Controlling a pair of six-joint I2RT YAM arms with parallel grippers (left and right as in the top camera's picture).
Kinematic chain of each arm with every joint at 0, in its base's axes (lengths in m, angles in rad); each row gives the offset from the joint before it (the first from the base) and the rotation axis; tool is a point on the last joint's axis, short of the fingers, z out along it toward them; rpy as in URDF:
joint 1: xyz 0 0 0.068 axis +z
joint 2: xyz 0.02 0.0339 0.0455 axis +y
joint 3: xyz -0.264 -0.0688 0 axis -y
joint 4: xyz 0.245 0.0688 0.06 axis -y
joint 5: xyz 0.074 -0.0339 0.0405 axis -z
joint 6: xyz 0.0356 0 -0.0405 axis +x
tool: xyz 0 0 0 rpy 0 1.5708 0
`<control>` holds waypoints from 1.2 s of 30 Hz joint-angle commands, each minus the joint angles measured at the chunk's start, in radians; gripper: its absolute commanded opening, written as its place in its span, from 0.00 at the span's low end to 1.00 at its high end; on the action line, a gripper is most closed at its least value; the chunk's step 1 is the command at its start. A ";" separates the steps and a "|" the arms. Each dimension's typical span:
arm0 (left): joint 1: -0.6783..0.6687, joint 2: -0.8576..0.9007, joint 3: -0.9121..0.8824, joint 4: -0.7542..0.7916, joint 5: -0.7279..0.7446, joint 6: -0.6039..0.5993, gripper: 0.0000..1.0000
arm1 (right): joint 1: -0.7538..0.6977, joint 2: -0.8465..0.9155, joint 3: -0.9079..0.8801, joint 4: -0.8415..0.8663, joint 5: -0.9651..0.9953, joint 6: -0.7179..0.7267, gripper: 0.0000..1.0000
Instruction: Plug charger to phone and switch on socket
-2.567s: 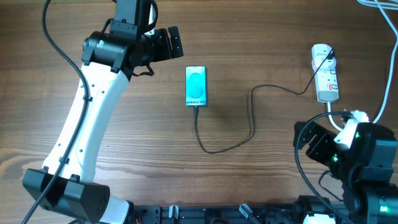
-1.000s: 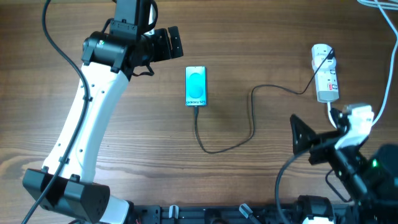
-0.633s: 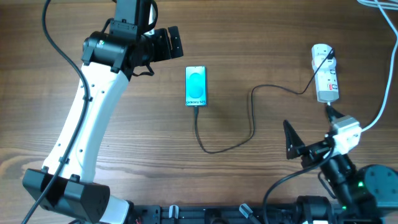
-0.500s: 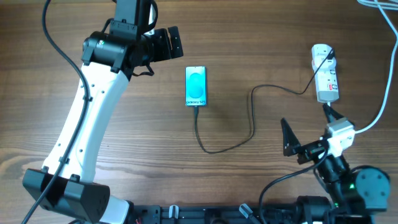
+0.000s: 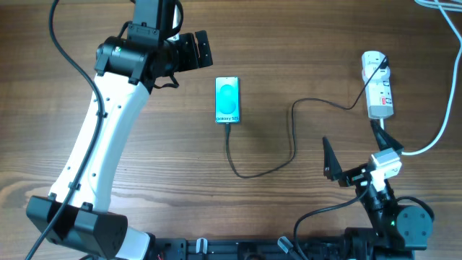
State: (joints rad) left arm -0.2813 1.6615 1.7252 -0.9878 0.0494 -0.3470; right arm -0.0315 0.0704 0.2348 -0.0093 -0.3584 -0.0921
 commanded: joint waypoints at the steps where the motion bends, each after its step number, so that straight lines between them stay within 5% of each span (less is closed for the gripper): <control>1: 0.003 0.007 -0.005 0.003 -0.006 -0.009 1.00 | 0.019 -0.026 -0.045 0.065 0.022 -0.013 1.00; 19: 0.003 0.007 -0.005 0.003 -0.006 -0.009 1.00 | 0.037 -0.067 -0.231 0.289 0.111 -0.013 1.00; 36: 0.003 0.007 -0.005 0.003 -0.006 -0.009 1.00 | 0.037 -0.067 -0.230 0.008 0.304 0.079 1.00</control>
State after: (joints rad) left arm -0.2813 1.6615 1.7252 -0.9874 0.0494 -0.3470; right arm 0.0006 0.0154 0.0063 0.0032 -0.1703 -0.0895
